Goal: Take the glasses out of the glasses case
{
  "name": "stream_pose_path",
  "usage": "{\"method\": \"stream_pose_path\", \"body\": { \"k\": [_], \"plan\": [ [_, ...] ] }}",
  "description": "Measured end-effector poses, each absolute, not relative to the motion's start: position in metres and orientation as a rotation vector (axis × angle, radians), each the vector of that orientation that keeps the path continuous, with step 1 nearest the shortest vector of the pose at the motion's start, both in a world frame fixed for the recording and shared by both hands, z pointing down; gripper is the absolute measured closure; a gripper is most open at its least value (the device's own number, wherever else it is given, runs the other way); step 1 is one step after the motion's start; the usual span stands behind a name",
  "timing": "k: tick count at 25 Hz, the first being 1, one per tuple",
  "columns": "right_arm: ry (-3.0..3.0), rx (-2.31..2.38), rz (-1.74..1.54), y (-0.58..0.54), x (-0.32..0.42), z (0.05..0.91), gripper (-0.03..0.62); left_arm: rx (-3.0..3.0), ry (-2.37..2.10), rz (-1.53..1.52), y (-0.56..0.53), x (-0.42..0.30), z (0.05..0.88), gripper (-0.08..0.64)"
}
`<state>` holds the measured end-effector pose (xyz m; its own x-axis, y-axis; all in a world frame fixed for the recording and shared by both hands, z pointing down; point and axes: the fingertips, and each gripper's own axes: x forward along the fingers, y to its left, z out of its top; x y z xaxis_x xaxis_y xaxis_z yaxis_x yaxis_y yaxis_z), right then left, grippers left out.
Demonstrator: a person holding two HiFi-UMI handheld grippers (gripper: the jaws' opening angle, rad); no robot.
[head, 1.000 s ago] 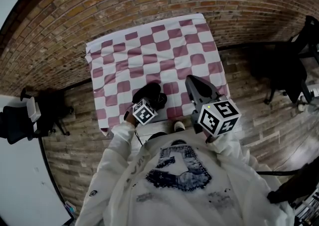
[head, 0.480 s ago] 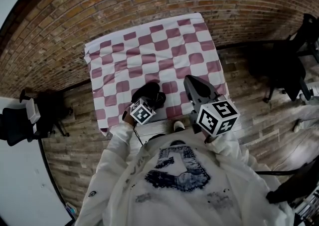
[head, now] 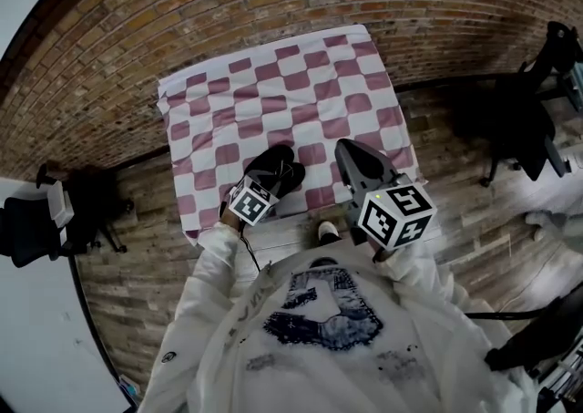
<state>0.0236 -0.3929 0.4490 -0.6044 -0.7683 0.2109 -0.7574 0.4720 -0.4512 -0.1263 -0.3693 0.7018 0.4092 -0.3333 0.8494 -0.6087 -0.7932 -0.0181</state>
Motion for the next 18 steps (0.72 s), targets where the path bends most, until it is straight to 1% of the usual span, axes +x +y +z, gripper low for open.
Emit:
{"method": "stream_pose_path", "body": {
  "k": [9, 18],
  "plan": [
    [2.696, -1.383, -0.802, -0.342, 0.001, 0.442, 0.578, 2.421, -1.04, 1.093, -0.349, -0.146, 0.636, 0.525],
    [2.709, -1.376, -0.774, -0.272, -0.029, 0.438, 0.578, 2.528, -1.245, 0.879, -0.289, -0.162, 0.564, 0.526]
  ]
}}
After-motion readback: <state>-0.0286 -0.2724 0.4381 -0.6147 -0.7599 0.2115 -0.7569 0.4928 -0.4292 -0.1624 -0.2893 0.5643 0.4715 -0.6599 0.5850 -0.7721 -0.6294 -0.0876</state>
